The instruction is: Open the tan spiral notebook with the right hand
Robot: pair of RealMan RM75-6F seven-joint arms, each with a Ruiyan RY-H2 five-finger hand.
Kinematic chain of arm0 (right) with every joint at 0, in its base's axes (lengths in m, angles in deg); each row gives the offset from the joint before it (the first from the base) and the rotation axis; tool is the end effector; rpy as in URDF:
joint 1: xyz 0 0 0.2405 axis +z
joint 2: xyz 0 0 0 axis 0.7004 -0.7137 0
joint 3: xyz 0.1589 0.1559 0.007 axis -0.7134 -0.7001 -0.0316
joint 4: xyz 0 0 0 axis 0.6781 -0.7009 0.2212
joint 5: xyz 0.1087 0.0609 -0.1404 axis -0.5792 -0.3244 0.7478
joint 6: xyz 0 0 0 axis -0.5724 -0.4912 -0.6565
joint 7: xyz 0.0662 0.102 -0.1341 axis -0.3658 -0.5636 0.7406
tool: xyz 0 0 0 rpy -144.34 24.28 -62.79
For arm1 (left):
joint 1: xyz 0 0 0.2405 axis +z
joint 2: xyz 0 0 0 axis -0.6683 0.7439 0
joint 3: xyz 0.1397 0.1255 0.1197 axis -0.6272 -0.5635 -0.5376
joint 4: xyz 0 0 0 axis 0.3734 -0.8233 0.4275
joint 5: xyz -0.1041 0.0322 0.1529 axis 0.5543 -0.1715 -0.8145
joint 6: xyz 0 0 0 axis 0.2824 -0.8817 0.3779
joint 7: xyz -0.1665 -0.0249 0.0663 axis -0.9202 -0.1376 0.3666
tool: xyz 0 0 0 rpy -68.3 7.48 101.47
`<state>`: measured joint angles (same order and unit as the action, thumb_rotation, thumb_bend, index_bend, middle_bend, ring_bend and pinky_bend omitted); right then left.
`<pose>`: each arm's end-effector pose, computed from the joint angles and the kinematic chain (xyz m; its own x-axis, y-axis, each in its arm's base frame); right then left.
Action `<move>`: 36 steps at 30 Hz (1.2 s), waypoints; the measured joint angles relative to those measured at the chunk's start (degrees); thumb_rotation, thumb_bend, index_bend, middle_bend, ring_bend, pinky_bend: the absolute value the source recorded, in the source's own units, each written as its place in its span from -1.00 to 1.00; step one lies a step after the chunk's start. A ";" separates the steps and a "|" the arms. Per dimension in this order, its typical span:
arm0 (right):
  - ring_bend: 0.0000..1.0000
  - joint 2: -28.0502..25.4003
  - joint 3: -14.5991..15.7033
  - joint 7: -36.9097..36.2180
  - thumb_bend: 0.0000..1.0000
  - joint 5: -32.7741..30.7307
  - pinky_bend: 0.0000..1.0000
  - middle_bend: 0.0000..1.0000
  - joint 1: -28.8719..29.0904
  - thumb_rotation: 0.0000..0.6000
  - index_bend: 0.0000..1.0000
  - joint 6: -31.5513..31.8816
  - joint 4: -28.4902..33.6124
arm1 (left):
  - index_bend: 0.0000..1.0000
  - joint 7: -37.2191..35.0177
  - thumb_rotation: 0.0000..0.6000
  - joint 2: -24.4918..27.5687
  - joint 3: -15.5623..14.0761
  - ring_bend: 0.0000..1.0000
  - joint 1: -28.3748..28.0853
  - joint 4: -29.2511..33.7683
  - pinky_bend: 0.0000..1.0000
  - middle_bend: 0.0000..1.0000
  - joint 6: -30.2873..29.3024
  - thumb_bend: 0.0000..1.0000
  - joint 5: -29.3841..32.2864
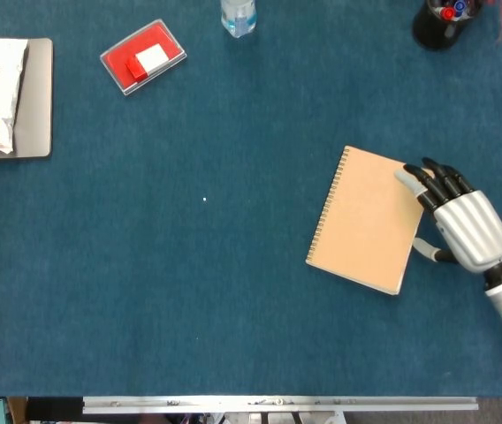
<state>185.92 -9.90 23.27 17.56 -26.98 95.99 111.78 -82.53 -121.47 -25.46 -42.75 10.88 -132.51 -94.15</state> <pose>-0.2243 -0.2436 -0.0154 0.4237 -0.1405 0.8948 -0.8494 -0.4049 0.3386 -0.2739 0.1987 0.1996 0.2947 -0.1695 0.9404 0.9546 0.0085 -0.2976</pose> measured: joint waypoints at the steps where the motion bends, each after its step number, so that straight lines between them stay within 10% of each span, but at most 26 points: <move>1: -0.90 0.12 -0.06 -0.24 -0.65 0.02 -0.69 -0.69 0.03 1.00 -0.79 0.19 -0.12 | -0.09 -0.01 1.00 0.01 0.00 -0.38 0.00 0.00 0.00 -0.21 0.00 -0.44 0.00; 36: -0.88 2.29 0.34 -1.17 -0.62 -1.10 -0.69 -0.65 0.97 1.00 -0.67 -1.29 -2.04 | -0.09 -0.07 1.00 0.42 0.05 -0.38 0.15 0.32 0.00 -0.21 0.26 -0.44 0.40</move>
<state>188.21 -9.56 22.10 16.46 -26.01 94.70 109.74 -82.60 -121.05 -25.41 -42.60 11.20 -132.25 -93.74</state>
